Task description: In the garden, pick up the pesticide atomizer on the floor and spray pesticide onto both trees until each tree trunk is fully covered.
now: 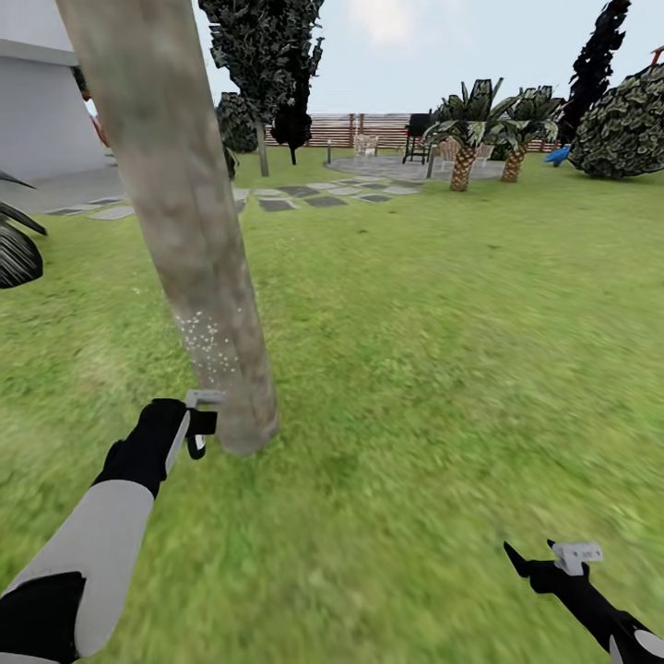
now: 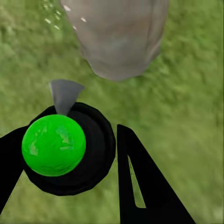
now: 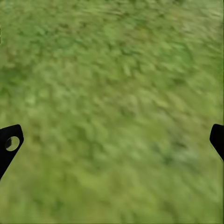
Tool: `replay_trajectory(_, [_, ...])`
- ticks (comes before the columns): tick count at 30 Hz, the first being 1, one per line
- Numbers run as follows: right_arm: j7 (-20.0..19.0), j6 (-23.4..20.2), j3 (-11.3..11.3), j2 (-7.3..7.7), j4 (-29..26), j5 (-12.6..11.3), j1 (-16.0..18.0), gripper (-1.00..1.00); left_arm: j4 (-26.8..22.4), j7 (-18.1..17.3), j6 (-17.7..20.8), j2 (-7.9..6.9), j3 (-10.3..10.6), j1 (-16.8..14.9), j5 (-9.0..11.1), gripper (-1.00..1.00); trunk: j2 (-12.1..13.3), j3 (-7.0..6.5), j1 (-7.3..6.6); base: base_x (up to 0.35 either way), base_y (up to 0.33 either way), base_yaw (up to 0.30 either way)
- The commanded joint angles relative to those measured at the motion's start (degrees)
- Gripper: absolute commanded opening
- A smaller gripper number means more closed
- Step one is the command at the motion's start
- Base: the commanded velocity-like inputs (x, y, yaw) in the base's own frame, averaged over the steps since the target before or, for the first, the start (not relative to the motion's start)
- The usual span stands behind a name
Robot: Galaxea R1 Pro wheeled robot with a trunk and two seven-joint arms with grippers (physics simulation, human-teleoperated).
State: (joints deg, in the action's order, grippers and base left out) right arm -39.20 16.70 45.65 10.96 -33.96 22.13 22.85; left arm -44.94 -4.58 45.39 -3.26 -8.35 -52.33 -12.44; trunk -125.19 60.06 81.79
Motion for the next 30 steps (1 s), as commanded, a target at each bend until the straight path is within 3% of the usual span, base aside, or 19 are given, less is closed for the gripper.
replay_trajectory(1, [0.0,0.0,0.0,-0.05,0.0,0.0,0.0,1.00,0.1,0.4,0.0,0.05,0.0,0.2,0.1,-1.00,0.0,0.00,0.00,0.274,-0.173,0.216])
replay_trajectory(3, [0.0,0.0,0.0,-0.14,0.0,0.0,0.0,1.00,0.5,0.9,0.1,0.24,0.0,3.0,0.3,-1.00,0.0,0.00,0.00,0.125,-0.252,0.267])
replay_trajectory(7, [0.0,0.0,0.0,-0.07,0.0,0.0,0.0,1.00,-0.1,0.9,0.2,0.36,0.0,4.8,0.8,-1.00,0.0,0.00,0.00,0.015,-0.274,0.127])
replay_trajectory(15, [0.0,0.0,-0.1,-0.15,0.0,0.0,0.0,1.00,-0.1,1.4,0.1,0.62,0.0,4.9,0.6,-1.00,0.0,0.00,0.00,-0.054,-0.286,0.090])
replay_trajectory(19, [0.0,0.0,-0.1,-0.20,0.0,0.0,0.0,1.00,0.3,5.5,0.2,0.67,0.0,4.9,0.8,-1.00,0.0,0.00,0.00,0.000,-0.321,0.272])
replay_trajectory(30, [0.0,0.2,-0.1,-0.23,0.1,0.0,0.0,1.00,0.5,5.9,0.2,0.63,-0.1,4.9,0.8,-1.00,0.0,0.00,0.00,0.026,-0.326,0.053])
